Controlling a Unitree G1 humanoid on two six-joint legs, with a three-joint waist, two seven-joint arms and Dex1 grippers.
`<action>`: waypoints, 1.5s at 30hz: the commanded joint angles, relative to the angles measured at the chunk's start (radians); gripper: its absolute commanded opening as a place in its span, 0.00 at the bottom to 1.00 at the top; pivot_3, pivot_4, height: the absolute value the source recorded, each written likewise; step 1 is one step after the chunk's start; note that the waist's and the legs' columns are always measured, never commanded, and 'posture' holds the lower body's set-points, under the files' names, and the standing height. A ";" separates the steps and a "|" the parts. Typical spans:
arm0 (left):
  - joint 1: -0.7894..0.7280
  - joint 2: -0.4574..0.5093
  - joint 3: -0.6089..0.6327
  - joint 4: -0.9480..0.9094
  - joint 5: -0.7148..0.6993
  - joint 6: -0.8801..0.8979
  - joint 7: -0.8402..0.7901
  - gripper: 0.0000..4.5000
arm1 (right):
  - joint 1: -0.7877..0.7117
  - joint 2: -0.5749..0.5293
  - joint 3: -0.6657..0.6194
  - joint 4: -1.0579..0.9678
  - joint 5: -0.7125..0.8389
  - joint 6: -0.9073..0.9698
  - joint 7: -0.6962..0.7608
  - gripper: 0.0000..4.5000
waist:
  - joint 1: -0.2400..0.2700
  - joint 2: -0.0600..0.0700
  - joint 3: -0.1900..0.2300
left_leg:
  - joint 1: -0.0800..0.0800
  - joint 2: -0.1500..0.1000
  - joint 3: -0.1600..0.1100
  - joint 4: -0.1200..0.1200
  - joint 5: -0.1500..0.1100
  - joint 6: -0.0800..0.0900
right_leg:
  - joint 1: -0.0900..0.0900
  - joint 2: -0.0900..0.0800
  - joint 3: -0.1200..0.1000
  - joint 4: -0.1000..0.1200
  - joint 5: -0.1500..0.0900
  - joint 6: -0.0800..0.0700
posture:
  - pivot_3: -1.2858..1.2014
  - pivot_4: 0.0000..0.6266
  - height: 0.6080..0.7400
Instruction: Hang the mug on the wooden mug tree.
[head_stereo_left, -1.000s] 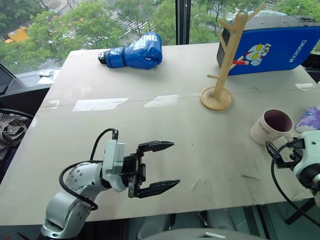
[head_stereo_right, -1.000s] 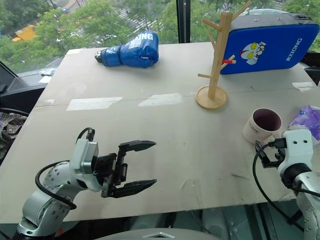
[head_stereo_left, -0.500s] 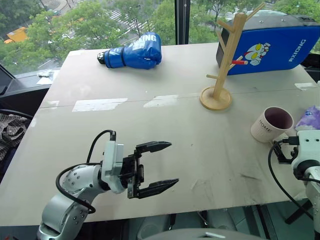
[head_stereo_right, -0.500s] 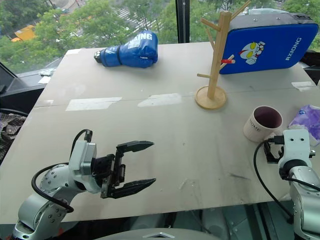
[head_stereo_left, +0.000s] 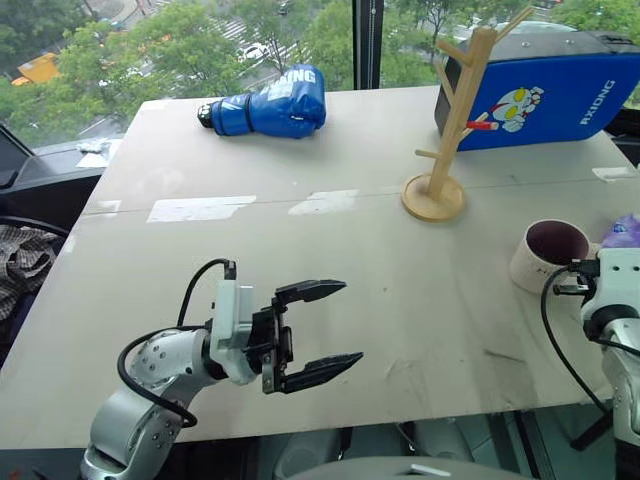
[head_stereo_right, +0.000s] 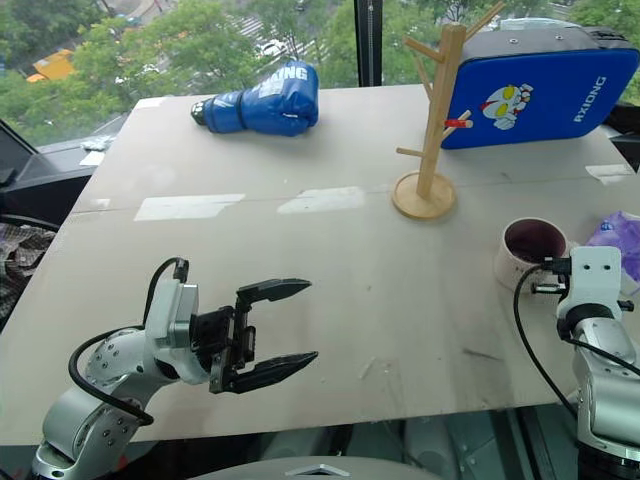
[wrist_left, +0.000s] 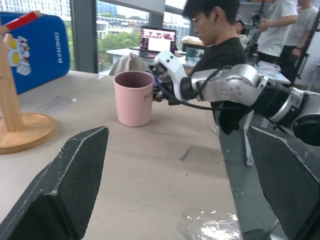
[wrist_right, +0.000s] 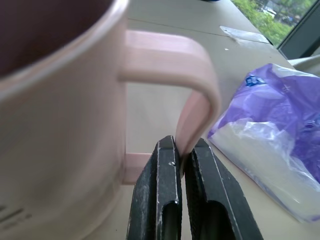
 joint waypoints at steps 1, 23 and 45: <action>0.013 -0.079 0.042 0.012 0.050 -0.118 0.053 1.00 | -0.050 -0.082 -0.029 -0.022 0.080 -0.089 0.139 0.01 | -0.006 0.002 0.001 | 0.000 0.000 0.000 0.000 0.000 0.000 | 0.000 0.000 0.001 0.000 0.000 0.000 | 0.52 0.24 1.00; -0.048 -0.195 0.085 0.081 -0.003 -0.129 0.180 1.00 | -1.015 -0.420 0.425 0.604 0.088 -0.041 0.675 0.01 | -0.023 -0.001 0.003 | -0.007 0.004 0.003 0.000 -0.001 0.000 | -0.006 -0.001 0.002 -0.005 0.001 -0.002 | 0.52 0.24 1.00; 0.035 -0.189 0.024 -0.112 0.040 -0.119 0.329 1.00 | -1.236 -0.268 0.549 1.093 -0.099 -0.229 0.737 0.31 | -0.024 -0.001 0.003 | -0.018 0.006 0.004 0.002 0.000 0.000 | -0.018 0.001 0.002 -0.003 0.005 -0.004 | 0.52 0.24 1.00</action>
